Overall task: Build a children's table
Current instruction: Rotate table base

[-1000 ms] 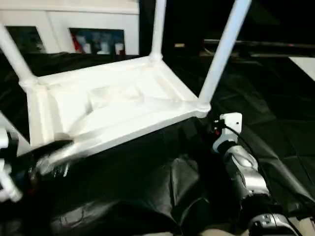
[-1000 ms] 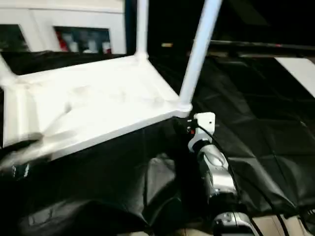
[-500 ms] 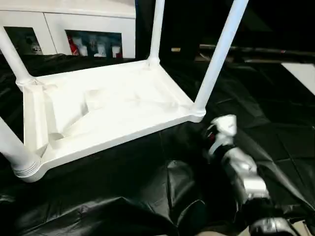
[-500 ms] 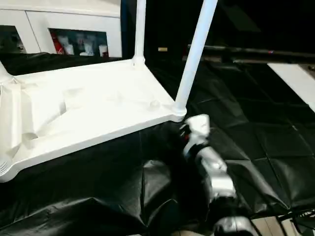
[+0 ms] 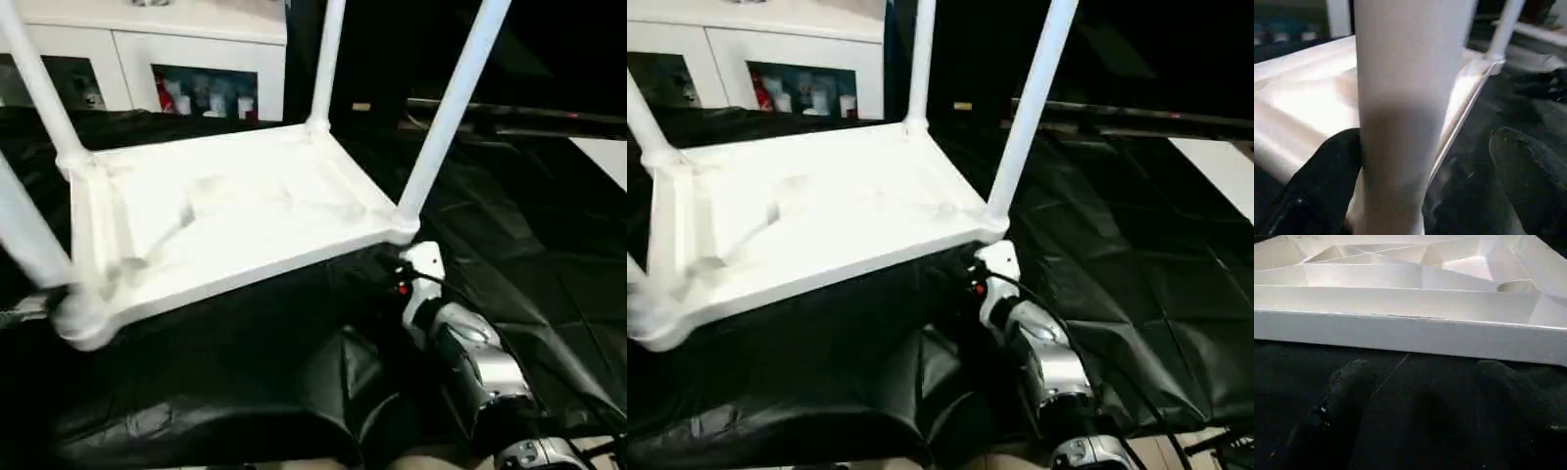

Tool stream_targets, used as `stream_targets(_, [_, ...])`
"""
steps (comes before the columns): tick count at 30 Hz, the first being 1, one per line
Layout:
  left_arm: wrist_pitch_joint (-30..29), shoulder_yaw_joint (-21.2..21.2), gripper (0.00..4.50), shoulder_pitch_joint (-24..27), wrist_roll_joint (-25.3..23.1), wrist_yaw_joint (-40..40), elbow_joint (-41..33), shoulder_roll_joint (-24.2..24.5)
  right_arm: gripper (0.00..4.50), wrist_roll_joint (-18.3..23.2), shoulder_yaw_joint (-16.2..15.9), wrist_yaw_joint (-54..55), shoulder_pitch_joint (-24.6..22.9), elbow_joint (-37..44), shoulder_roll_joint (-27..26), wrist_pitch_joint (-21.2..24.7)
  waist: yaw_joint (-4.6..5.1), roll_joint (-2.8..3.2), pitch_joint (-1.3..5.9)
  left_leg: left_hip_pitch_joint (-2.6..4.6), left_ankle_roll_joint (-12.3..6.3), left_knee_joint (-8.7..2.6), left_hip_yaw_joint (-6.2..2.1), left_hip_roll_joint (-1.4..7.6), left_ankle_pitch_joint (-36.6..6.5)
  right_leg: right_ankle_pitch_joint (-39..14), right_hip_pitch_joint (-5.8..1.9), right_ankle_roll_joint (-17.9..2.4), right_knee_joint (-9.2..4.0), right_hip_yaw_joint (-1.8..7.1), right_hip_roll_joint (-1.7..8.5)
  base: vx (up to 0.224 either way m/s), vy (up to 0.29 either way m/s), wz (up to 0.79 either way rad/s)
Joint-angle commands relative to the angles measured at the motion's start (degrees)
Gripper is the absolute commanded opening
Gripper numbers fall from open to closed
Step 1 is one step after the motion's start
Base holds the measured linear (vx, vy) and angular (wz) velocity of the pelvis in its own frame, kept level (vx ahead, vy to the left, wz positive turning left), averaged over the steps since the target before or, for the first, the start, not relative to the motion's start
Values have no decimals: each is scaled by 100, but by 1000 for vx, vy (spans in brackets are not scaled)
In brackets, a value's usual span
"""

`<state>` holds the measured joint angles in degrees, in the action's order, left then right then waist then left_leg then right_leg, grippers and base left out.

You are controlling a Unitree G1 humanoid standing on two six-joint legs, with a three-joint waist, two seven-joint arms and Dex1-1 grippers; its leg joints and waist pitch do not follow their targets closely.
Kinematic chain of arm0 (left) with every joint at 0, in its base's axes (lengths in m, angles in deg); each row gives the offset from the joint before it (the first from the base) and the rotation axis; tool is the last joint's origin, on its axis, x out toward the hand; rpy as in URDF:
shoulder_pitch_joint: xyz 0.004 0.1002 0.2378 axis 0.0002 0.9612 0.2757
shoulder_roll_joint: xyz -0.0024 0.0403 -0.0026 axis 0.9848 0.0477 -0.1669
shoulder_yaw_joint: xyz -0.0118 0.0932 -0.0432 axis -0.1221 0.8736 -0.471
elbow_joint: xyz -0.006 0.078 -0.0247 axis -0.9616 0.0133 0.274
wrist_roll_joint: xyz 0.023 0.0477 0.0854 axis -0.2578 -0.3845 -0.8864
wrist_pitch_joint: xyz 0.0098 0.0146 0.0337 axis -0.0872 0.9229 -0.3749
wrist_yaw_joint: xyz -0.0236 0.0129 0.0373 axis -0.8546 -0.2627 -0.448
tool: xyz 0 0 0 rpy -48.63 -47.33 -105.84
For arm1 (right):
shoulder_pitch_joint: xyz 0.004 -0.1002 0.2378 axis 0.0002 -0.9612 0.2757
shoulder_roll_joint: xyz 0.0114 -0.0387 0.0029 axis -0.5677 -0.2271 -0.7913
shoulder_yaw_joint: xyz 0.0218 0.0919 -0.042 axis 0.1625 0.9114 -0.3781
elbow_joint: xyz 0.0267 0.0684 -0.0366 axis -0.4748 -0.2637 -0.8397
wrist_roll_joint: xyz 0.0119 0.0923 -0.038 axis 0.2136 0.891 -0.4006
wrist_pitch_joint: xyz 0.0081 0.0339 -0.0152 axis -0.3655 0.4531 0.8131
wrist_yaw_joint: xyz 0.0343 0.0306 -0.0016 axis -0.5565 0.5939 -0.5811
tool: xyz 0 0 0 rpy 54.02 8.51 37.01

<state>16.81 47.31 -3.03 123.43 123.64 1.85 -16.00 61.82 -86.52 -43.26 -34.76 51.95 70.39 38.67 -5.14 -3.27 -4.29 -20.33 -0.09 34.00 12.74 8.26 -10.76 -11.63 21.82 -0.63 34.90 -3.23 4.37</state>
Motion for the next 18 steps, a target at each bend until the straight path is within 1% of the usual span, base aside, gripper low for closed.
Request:
stream_targets(1, [-248, 549, 445, -181, 326, 4, -555, -260, 368, -171, -49, 161, 217, -243, 8, 24, 38, 223, 283, 258, 785, -573, -409, 557, -3171, -2440, 48, -968, -512, 363, 514, 0, 0, 0])
stream_targets(2, [-267, 573, 445, -193, 346, -1, -580, -277, 368, -179, -49, 175, 226, -261, 6, 21, 34, 229, 290, 262, 811, -575, -408, 562, -3186, -2386, 47, -995, -497, 355, 509, 0, 0, 0])
stream_targets(3, [-369, 701, 445, -257, 460, -28, -718, -365, 368, -214, -37, 257, 285, -364, -7, 9, 35, 220, 293, 258, 822, -574, -397, 551, -3210, -2325, 54, -1007, -488, 350, 490, 0, 0, 0])
stream_targets(4, [-624, 936, 445, -386, 788, -66, -967, -509, 368, -257, -7, 384, 425, -584, -30, 10, 45, 213, 298, 248, 821, -574, -395, 547, -3188, -2284, 43, -1014, -478, 347, 487, 0, 0, 0])
stream_targets(5, [-674, 984, 445, -414, 853, -75, -1016, -538, 368, -265, -1, 409, 455, -630, -34, 11, 48, 216, 310, 249, 841, -567, -388, 537, -3141, -2233, 37, -1046, -449, 340, 484, 0, 0, 0])
stream_targets(6, [-846, 1138, 445, -516, 1120, -94, -1173, -629, 368, -296, 8, 464, 565, -797, -42, -14, 51, 212, 306, 246, 838, -549, -374, 525, -3133, -2206, 49, -1058, -453, 342, 479, 0, 0, 0])
stream_targets(7, [-1002, 1272, 445, -609, 1361, -116, -1312, -722, 368, -315, 17, 494, 663, -948, -52, -44, 41, 214, 314, 262, 842, -543, -366, 521, -3115, -2177, 47, -1076, -456, 335, 472, 0, 0, 0])
stream_targets(8, [-1316, 1533, 445, -791, 1819, -93, -1578, -829, 368, -330, 54, 533, 869, -1226, -85, -96, 39, 204, 316, 274, 838, -528, -351, 518, -3111, -2146, 60, -1085, -459, 340, 469, 0, 0, 0])
stream_targets(10, [-1590, 1739, 445, -1031, 2229, -139, -1771, -960, 368, -319, 97, 554, 1073, -1469, -134, -131, 43, 210, 327, 241, 827, -519, -353, 502, -2999, -2045, 24, -1121, -427, 338, 469, 0, 0, 0])
stream_targets(11, [-1661, 1796, 445, -1118, 2325, -157, -1814, -1005, 368, -315, 111, 559, 1141, -1545, -150, -136, 52, 189, 322, 221, 811, -522, -348, 498, -2910, -1988, 8, -1112, -432, 336, 463, 0, 0, 0])
stream_targets(12, [-1779, 1920, 445, -1292, 2518, -214, -1887, -1101, 368, -315, 113, 536, 1254, -1678, -179, -155, 73, 168, 325, 166, 798, -529, -364, 505, -2761, -1940, -40, -1085, -404, 342, 480, 0, 0, 0])
stream_targets(13, [-1862, 2000, 445, -1413, 2645, -249, -1930, -1160, 368, -316, 112, 520, 1332, -1769, -199, -168, 70, 184, 344, 160, 809, -521, -354, 501, -2573, -1843, -55, -1089, -377, 342, 481, 0, 0, 0])
stream_targets(15, [-2040, 2196, 445, -1651, 2891, -320, -2008, -1268, 368, -338, 102, 504, 1487, -1978, -238, -141, 74, 137, 349, 147, 752, -489, -331, 490, -2319, -1707, -64, -1098, -380, 364, 483, 0, 0, 0])
stream_targets(16, [-2106, 2335, 445, -1862, 2995, -413, -2025, -1432, 368, -393, 65, 497, 1581, -2117, -263, -192, 81, 114, 342, 144, 740, -485, -321, 490, -2283, -1750, -62, -1101, -381, 362, 481, 0, 0, 0])
stream_targets(17, [-2148, 2458, 445, -2079, 3086, -498, -1979, -1635, 368, -399, 53, 477, 1649, -2193, -305, -191, 79, 101, 334, 140, 710, -473, -318, 493, -2225, -1828, -61, -1110, -400, 371, 493, 0, 0, 0])
stream_targets(18, [-2180, 2508, 445, -2181, 3157, -564, -1954, -1720, 368, -396, 56, 467, 1696, -2260, -327, -204, 78, 101, 340, 138, 704, -466, -318, 497, -2179, -1833, -74, -1109, -397, 373, 501, 0, 0, 0])
